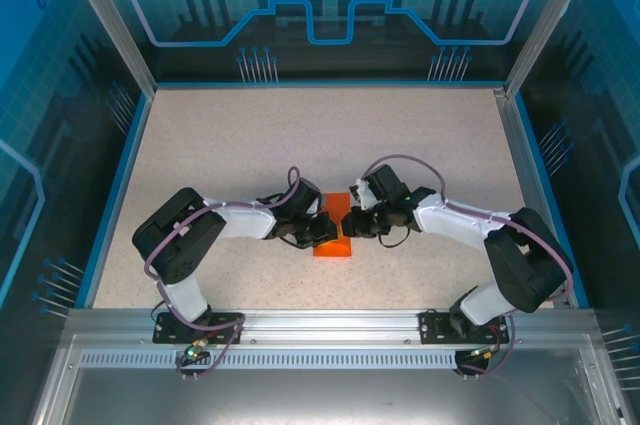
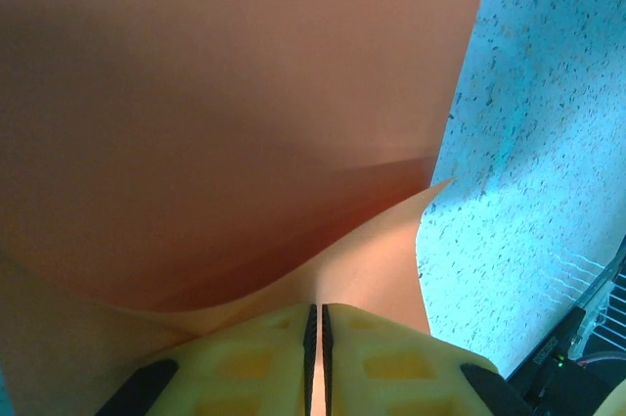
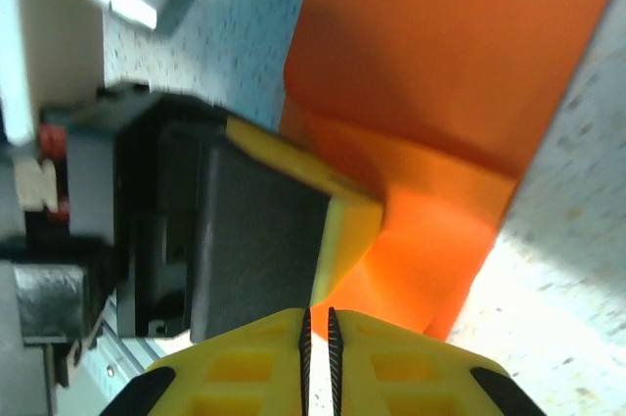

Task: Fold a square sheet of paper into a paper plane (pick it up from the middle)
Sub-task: Fold the triangle a second time at the center of the table.

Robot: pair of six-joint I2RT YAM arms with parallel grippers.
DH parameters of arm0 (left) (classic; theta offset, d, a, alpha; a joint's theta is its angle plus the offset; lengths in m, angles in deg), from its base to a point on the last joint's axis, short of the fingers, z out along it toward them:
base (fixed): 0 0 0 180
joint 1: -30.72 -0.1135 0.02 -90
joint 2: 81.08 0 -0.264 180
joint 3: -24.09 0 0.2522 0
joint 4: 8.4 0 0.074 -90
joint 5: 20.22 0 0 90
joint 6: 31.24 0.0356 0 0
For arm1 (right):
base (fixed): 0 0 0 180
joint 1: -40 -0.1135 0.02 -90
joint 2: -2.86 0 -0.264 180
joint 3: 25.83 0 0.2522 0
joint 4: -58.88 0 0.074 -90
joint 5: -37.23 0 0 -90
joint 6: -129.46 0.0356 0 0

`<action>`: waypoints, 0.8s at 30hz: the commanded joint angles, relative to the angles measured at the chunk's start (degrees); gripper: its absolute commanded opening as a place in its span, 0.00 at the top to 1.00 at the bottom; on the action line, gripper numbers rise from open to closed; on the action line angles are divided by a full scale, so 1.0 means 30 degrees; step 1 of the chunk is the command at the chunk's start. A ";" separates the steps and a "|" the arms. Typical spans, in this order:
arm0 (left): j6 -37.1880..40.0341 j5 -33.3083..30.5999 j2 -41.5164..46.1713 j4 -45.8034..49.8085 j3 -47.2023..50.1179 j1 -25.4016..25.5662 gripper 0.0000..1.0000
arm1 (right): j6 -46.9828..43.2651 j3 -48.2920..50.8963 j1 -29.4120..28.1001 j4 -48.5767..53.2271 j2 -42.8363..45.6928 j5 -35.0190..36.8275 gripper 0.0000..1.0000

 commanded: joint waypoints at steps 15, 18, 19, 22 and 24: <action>-0.0795 -0.0807 -0.0584 0.1185 0.0070 -0.0048 0.87 | 0.1330 0.1345 -0.1544 0.0545 -0.1279 0.1309 0.88; -0.0858 -0.0824 -0.0572 0.1145 0.0116 -0.0025 0.87 | 0.1402 0.1430 -0.1539 0.0573 -0.1437 0.1368 0.89; -0.0909 -0.0831 -0.0564 0.1161 0.0142 -0.0047 0.87 | 0.1417 0.1485 -0.1531 0.0573 -0.1470 0.1374 0.89; -0.0946 -0.0839 -0.0576 0.1135 0.0168 -0.0007 0.87 | 0.1461 0.1608 -0.1523 0.0559 -0.1531 0.1380 0.88; -0.0997 -0.0867 -0.0562 0.1139 0.0168 -0.0018 0.87 | 0.1458 0.1641 -0.1542 0.0601 -0.1560 0.1436 0.89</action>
